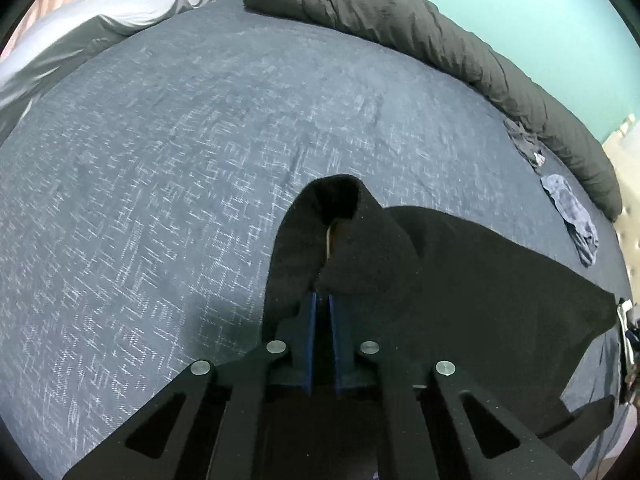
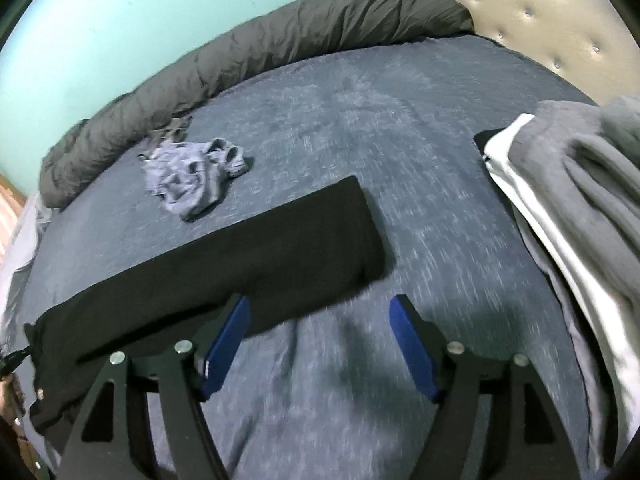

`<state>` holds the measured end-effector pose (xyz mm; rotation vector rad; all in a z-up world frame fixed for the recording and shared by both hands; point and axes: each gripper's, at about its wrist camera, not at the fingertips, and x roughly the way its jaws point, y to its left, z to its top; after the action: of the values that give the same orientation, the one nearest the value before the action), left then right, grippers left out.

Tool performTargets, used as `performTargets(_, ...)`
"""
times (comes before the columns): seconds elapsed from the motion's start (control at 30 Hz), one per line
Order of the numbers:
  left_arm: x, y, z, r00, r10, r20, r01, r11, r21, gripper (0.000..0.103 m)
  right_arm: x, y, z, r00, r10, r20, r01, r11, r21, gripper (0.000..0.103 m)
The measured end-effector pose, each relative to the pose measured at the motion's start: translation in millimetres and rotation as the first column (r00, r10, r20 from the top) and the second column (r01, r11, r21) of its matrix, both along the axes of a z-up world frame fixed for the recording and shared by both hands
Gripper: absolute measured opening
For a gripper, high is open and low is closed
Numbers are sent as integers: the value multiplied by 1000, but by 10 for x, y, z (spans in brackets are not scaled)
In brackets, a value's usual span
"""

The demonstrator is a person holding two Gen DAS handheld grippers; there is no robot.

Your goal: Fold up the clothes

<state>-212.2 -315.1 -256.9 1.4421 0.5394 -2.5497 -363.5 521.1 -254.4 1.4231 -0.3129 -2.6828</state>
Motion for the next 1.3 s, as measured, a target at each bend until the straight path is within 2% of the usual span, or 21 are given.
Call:
performTargets(0.27,-88,-19,138,1000,5,-17,-6,999,-36,4,-504,-68,-222,1000,2,-20,1,995,100,73)
performTargets(0.33,-116,-3,157,1000,8,-22,-9,999,-43,4,-589,-88,-305,1000,18,-9,-17,994,105,69)
performTargets(0.4,-164,1,166,1000,7,-21,-8,999,-54,4,-653,-106,-389,999,32,11,-34,993,111,57)
performTargets(0.43,-181,7,174,1000,7,-21,-8,998,-60,4,-663,-110,-404,999,39,11,-40,993,108,37)
performTargets(0.47,-189,14,183,1000,8,-16,-9,998,-67,4,-662,-111,-403,999,45,4,-46,994,102,12)
performTargets(0.5,-195,19,188,1000,11,-9,-12,997,-75,4,-661,-112,-401,999,52,-4,-51,994,96,5)
performTargets(0.67,-235,0,283,1000,24,-18,-26,996,-86,3,-628,-113,-246,996,66,-65,-59,992,115,4)
performTargets(0.87,-279,-105,540,997,45,-63,-49,998,-49,3,-626,-44,182,981,55,-185,-31,991,129,4)
performTargets(1.0,-353,-239,700,991,85,-106,-87,996,-22,3,-687,-19,431,973,40,-229,-10,992,129,4)
performTargets(1.13,-426,-304,655,987,117,-111,-120,993,-18,3,-763,49,369,981,-14,-195,38,992,120,4)
performTargets(1.23,-533,-293,400,991,122,-52,-122,992,-15,3,-812,55,142,991,-38,-129,55,990,133,5)
performTargets(1.3,-587,-236,238,993,114,-8,-114,993,-31,6,-813,14,-3,993,-53,-106,70,982,173,11)
